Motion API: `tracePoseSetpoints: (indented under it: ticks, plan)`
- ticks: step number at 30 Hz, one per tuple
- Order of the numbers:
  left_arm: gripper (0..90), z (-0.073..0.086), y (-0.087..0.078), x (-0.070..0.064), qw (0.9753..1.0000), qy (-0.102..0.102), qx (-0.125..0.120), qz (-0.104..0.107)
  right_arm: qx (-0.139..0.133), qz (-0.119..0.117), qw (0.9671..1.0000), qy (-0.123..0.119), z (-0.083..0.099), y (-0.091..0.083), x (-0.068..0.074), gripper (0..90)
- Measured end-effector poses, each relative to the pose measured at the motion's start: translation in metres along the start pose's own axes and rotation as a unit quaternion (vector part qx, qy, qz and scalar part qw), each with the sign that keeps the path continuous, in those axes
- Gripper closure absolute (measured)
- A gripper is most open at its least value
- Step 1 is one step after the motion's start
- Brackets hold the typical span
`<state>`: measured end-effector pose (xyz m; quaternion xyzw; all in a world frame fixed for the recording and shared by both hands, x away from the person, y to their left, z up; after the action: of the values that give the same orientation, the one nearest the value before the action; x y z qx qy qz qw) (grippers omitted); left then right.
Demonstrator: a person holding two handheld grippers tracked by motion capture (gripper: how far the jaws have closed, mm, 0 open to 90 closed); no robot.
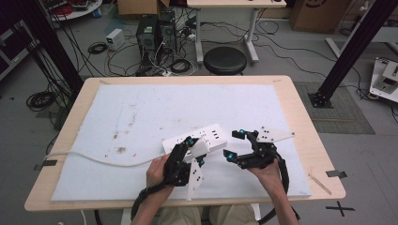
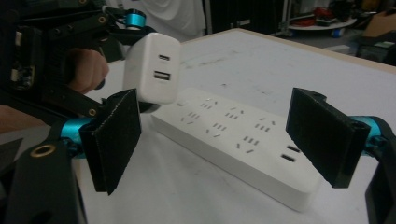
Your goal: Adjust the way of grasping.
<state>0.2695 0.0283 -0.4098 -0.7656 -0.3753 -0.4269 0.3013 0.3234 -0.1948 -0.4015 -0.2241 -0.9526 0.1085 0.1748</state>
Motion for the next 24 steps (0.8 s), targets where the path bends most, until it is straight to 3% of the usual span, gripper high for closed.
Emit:
tracePoseSetpoints:
  ticks: [6,10,11,17,24]
  plan:
    - [42.4,-0.007,0.0,-0.006,0.9994,0.024,-0.013,-0.023,0.005,-0.053,0.9986,0.001,-0.005,0.012,0.012,18.7]
    - [42.4,-0.009,-0.001,-0.008,0.9987,0.038,-0.016,-0.03,0.01,-0.07,0.9975,0.001,-0.007,0.018,0.016,18.7]
    - [42.4,-0.011,-0.003,-0.01,0.9977,0.049,-0.023,-0.042,0.017,-0.083,0.9964,-0.001,-0.007,0.025,0.02,18.7]
    - [42.4,-0.015,-0.007,-0.012,0.9958,0.06,-0.036,-0.059,0.027,-0.103,0.9943,0.003,-0.006,0.033,0.024,19.3]
    - [42.4,-0.016,-0.01,-0.013,0.9942,0.069,-0.047,-0.067,0.018,-0.131,0.9912,0.009,-0.006,0.039,0.025,25.6]
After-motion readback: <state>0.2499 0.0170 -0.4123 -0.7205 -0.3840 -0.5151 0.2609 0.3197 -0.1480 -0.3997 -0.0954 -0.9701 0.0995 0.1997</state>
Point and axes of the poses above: each handheld gripper's, and its own axes: y roughly forward along the jaws, z roughly out of its underside, x roughly to its left, the point moved 3 cm from there along y, roughly forward along the jaws, and after that the axes turned 9 degrees about y, right-handed, at the moved point
